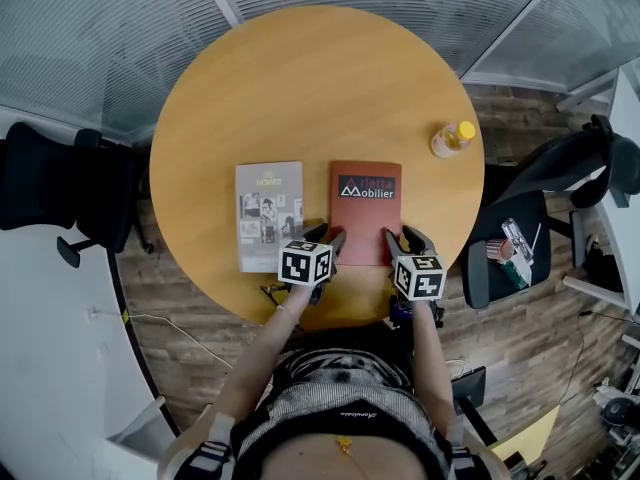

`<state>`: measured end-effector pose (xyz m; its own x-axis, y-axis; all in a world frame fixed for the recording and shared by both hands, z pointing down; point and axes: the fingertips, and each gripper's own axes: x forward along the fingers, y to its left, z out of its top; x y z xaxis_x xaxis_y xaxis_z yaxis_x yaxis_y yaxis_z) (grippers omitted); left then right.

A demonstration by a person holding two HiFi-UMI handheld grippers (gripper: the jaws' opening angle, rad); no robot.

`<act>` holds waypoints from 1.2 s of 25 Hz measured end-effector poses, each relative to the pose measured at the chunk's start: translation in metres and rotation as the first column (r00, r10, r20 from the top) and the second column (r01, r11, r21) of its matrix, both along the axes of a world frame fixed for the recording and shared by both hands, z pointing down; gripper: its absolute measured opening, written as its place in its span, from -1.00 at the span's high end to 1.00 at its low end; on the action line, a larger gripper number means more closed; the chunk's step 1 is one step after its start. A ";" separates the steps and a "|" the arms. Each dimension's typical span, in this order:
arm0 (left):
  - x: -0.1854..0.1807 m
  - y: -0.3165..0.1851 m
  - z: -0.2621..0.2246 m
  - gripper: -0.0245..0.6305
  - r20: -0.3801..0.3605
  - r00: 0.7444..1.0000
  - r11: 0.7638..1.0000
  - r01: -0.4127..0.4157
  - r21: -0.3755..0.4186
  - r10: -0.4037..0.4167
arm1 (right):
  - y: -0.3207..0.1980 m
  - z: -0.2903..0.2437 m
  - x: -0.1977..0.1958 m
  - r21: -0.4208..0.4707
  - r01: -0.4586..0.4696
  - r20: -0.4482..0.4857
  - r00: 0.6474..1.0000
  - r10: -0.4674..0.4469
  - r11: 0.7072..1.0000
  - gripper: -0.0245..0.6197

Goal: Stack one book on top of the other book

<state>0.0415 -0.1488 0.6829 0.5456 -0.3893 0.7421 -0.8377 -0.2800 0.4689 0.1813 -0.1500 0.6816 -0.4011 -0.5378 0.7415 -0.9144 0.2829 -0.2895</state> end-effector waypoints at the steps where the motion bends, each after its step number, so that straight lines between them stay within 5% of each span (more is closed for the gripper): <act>1: 0.001 0.000 0.001 0.42 0.001 1.000 1.000 0.002 -0.010 -0.002 | 0.000 0.003 0.001 -0.013 -0.007 0.007 1.000 0.007 1.000 0.41; 8: 0.004 0.000 0.007 0.42 0.068 0.997 0.999 -0.028 -0.033 0.030 | 0.002 0.015 0.002 -0.064 -0.028 0.071 0.997 0.032 0.998 0.41; 18: 0.001 -0.001 0.014 0.50 0.035 0.999 0.995 0.033 -0.091 -0.030 | 0.002 0.018 0.000 -0.101 -0.031 0.155 0.987 0.047 0.994 0.46; 30: 0.000 0.000 0.012 0.54 0.067 0.997 0.994 0.047 -0.095 -0.040 | 0.002 0.018 0.000 -0.117 -0.056 0.138 0.988 0.072 0.992 0.48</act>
